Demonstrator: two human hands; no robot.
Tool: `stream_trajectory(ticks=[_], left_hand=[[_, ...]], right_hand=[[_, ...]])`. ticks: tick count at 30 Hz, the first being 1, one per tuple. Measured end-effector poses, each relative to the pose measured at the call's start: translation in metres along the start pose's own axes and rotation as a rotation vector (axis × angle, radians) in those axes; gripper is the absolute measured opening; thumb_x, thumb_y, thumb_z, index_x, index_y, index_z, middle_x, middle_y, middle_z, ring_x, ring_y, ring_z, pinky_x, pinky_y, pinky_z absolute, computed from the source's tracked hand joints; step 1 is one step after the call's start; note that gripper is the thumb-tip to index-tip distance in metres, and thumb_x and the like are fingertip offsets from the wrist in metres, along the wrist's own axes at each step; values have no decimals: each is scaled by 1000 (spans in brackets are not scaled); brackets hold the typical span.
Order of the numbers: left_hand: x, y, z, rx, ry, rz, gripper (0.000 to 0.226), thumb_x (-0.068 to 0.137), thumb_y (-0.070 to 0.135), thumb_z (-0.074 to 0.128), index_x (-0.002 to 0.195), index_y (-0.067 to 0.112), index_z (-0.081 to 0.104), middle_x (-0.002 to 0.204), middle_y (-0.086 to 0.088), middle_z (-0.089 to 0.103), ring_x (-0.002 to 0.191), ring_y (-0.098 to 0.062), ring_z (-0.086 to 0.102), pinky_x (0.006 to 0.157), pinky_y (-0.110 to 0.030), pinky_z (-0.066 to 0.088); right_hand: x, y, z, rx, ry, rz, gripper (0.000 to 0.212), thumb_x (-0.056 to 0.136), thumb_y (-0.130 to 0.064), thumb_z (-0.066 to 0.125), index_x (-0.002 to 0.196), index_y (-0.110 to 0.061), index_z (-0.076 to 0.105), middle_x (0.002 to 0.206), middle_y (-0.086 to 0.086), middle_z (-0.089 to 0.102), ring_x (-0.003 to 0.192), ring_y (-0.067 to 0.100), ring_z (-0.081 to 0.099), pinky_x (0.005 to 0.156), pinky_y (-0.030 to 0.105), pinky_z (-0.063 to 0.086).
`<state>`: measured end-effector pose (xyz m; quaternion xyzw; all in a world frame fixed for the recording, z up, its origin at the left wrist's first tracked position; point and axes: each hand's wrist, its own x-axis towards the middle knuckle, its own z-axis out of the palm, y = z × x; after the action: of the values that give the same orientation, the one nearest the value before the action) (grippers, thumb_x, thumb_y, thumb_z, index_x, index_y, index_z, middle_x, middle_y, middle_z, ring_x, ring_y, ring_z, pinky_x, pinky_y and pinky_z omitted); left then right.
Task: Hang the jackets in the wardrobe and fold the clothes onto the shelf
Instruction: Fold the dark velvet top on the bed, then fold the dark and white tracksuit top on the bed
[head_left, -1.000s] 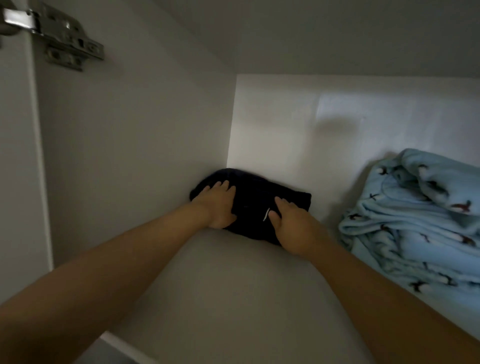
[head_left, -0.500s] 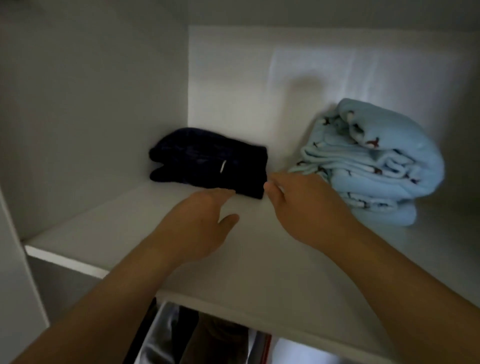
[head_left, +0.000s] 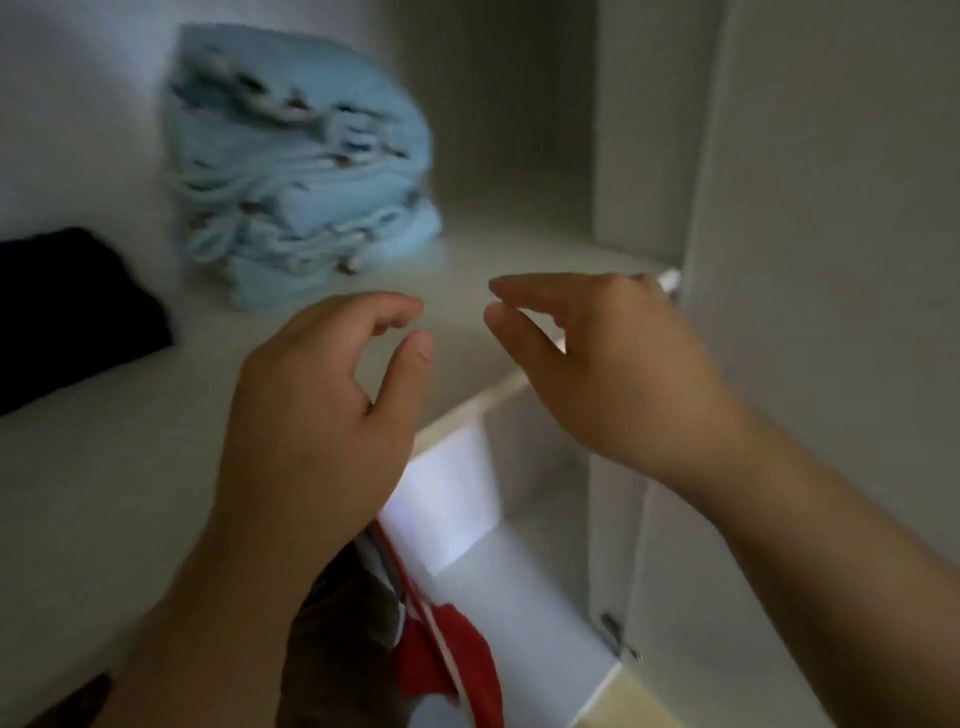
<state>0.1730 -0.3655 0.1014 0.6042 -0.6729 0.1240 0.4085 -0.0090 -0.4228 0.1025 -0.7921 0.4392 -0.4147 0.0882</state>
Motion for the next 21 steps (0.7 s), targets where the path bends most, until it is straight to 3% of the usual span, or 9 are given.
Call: stream_trajectory(ticks=[2,6,9,13,18,21], left_hand=[[-10,19,23,-118,-80,134,23,97,30,58,111,19,72,106,10,70,98,-4,61,87,-4,36],[-49,78,72,-379,-337,265,17,96,27,63,108,18,72,96,13,68,88,-1,60,79,-2,38],[-85,130,98,-543,-561,384,24,97,35,58,108,19,71,92,13,68,76,0,63,68,-4,43],[-140,212,120,-645,-858,564,41,91,53,50,113,25,70,96,16,66,78,1,64,68,-15,53],[-211,327,133,-789,-994,808,32,96,55,49,106,33,70,90,23,67,79,3,64,64,-10,50],[-263,410,135,-869,-1064,907,28,95,53,51,99,34,70,83,23,65,77,1,63,62,-13,49]], right_hand=[[-40,11,-19,-23,36,133,33,100,-42,54,126,-28,69,124,-10,69,109,13,67,96,30,52],[-129,21,-65,-181,24,388,28,100,-40,54,113,-26,75,110,-12,74,94,4,69,80,18,55],[-197,28,-104,-271,55,627,32,100,-45,52,116,-27,73,111,-13,74,98,6,70,86,33,58],[-296,30,-158,-331,208,899,40,95,-52,49,121,-31,70,111,-16,73,98,-1,69,91,27,57],[-419,24,-223,-383,385,1159,36,95,-50,53,118,-30,72,106,-13,75,94,1,69,87,29,57],[-500,21,-270,-458,462,1264,34,96,-50,54,115,-30,73,102,-14,75,83,-6,66,75,17,52]])
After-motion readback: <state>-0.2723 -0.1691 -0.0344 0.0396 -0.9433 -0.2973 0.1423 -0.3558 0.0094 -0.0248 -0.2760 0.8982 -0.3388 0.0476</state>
